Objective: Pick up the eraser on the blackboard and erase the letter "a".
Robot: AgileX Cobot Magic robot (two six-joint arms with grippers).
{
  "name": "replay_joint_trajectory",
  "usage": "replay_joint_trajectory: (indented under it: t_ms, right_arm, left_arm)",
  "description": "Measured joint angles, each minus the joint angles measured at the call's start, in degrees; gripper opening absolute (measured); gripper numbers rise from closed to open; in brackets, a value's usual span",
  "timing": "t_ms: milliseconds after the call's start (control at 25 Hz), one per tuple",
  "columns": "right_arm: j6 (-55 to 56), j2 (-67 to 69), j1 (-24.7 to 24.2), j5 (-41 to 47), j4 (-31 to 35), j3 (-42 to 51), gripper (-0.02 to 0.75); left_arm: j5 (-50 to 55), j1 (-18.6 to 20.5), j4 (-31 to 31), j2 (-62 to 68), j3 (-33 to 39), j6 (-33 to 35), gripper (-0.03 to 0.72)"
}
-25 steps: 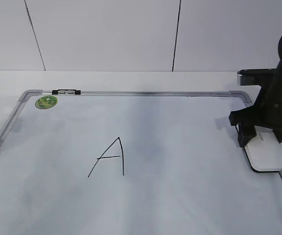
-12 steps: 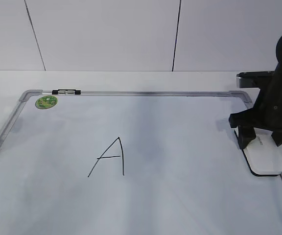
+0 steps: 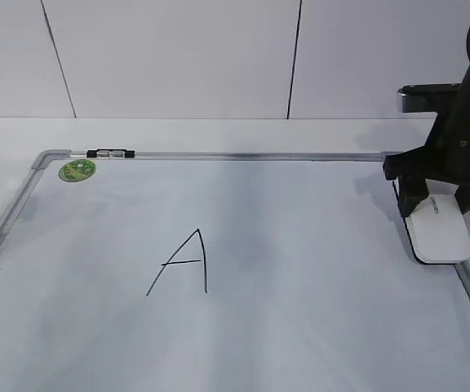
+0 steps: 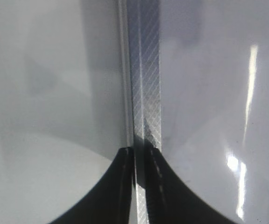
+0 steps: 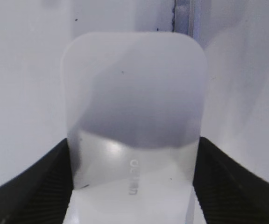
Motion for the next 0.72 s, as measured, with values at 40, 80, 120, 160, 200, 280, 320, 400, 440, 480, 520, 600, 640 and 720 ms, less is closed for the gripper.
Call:
replay_joint_trajectory:
  t_ms: [40, 80, 120, 160, 200, 280, 320, 400, 440, 480, 520, 600, 640, 720]
  right_arm:
    - [0.00, 0.00, 0.00, 0.47, 0.00, -0.10, 0.575]
    - [0.00, 0.00, 0.00, 0.74, 0.00, -0.10, 0.575]
    - [0.00, 0.00, 0.00, 1.02, 0.12, -0.10, 0.575]
    - [-0.12, 0.00, 0.00, 1.15, 0.24, -0.14, 0.575]
    - [-0.20, 0.00, 0.00, 1.15, 0.33, -0.14, 0.575]
    - [-0.33, 0.00, 0.00, 1.15, 0.45, -0.14, 0.575]
    - [-0.33, 0.00, 0.00, 1.15, 0.57, -0.14, 0.575]
    - [-0.35, 0.00, 0.00, 1.26, 1.23, -0.14, 0.575]
    - [-0.55, 0.23, 0.00, 1.37, 1.65, -0.14, 0.575]
    - [-0.55, 0.47, 0.00, 1.49, 1.89, -0.14, 0.575]
    - [-0.55, 0.84, 0.00, 1.60, 1.99, -0.14, 0.575]
    - [-0.55, 1.52, 0.00, 1.83, 1.99, -0.14, 0.575]
    - [-0.57, 1.67, 0.00, 1.83, 2.01, -0.14, 0.575]
    - [-0.67, 1.77, 0.00, 1.83, 2.11, -0.14, 0.575]
  left_arm:
    - [0.00, 0.00, 0.00, 0.00, 0.00, 0.00, 0.052]
    - [0.00, 0.00, 0.00, 0.00, 0.00, 0.00, 0.052]
    - [0.00, 0.00, 0.00, 0.00, 0.00, 0.00, 0.052]
    - [0.00, 0.00, 0.00, 0.00, 0.00, 0.00, 0.052]
    - [0.00, 0.00, 0.00, 0.00, 0.00, 0.00, 0.052]
    - [0.00, 0.00, 0.00, 0.00, 0.00, 0.00, 0.052]
    - [0.00, 0.00, 0.00, 0.00, 0.00, 0.00, 0.052]
    - [0.00, 0.00, 0.00, 0.00, 0.00, 0.00, 0.052]
    - [0.00, 0.00, 0.00, 0.00, 0.00, 0.00, 0.052]
    - [0.00, 0.00, 0.00, 0.00, 0.00, 0.00, 0.052]
    - [0.00, 0.00, 0.00, 0.00, 0.00, 0.00, 0.052]
    - [0.00, 0.00, 0.00, 0.00, 0.00, 0.00, 0.052]
    - [0.00, 0.00, 0.00, 0.00, 0.00, 0.00, 0.052]
    - [0.00, 0.00, 0.00, 0.00, 0.00, 0.00, 0.052]
